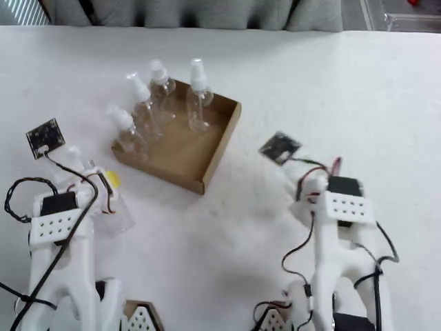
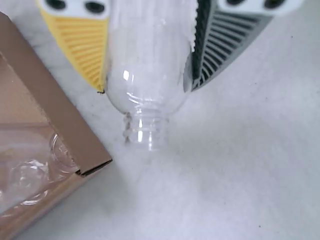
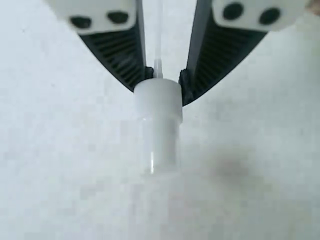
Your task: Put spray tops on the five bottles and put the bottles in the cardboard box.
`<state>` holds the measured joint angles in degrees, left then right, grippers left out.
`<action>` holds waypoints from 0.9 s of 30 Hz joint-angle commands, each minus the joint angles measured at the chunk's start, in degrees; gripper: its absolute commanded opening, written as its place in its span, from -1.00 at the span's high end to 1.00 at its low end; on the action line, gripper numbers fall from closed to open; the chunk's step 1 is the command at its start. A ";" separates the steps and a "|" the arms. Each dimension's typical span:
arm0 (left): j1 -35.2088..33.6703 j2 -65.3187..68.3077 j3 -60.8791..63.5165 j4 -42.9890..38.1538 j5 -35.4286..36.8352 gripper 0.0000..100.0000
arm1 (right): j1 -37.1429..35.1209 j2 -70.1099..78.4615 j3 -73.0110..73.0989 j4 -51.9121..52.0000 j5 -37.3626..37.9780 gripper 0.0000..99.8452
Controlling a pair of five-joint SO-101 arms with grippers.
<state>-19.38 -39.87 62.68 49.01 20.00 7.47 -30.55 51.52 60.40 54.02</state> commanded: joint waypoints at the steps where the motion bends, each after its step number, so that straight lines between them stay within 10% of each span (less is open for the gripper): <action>1: 0.84 -2.42 -0.44 -1.58 -0.62 0.96 | 9.71 -0.31 -2.46 -3.91 -0.62 0.96; 12: 1.01 -2.15 -0.35 -1.58 -0.62 0.96 | 30.46 12.00 -2.73 -16.57 -0.09 0.94; 18: 1.10 -2.15 -0.35 -1.58 -0.62 0.96 | 31.96 23.52 -2.90 -27.03 4.31 0.47; 27: 1.10 -2.07 -0.35 -1.58 -0.62 0.96 | 31.60 16.84 -2.90 -27.38 5.10 0.47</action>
<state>-19.38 -39.87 62.68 49.01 20.00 38.59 -9.63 51.43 34.11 58.42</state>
